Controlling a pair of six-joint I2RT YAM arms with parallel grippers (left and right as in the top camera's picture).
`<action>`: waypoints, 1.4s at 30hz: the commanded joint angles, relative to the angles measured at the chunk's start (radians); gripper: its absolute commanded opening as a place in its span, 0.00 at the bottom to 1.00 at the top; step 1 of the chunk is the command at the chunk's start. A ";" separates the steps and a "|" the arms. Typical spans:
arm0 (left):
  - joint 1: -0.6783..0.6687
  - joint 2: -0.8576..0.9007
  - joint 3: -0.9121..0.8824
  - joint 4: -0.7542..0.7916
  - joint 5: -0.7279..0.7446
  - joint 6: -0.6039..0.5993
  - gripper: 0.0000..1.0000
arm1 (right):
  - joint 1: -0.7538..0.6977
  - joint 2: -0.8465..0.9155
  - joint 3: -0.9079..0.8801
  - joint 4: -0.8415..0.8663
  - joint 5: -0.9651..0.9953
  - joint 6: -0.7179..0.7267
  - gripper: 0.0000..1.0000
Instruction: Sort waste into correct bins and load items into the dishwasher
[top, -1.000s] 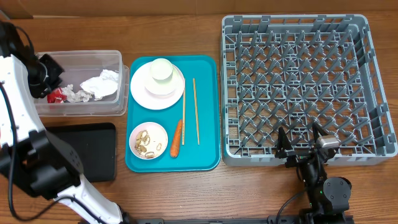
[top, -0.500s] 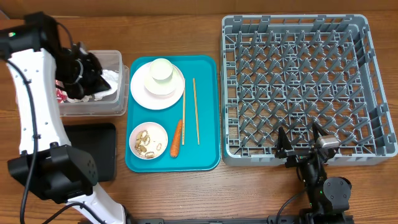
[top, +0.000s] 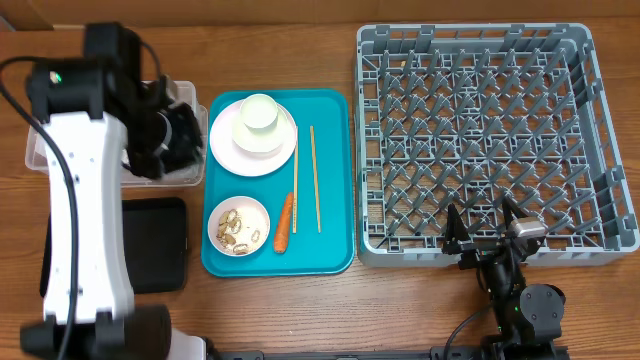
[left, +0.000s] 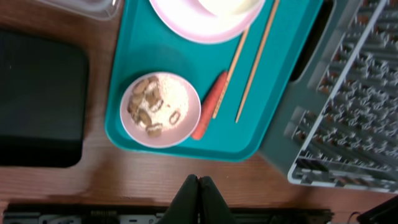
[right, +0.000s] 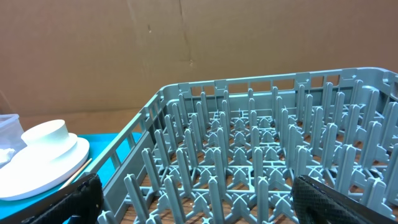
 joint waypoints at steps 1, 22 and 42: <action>-0.112 -0.055 -0.076 -0.002 -0.128 -0.142 0.04 | -0.004 -0.009 -0.010 0.004 0.005 0.001 1.00; -0.442 -0.055 -0.588 0.464 -0.284 -0.452 0.17 | -0.004 -0.009 -0.010 0.004 0.005 0.001 1.00; -0.442 -0.054 -0.676 0.582 -0.391 -0.427 0.27 | -0.004 -0.009 -0.010 0.004 0.005 0.001 1.00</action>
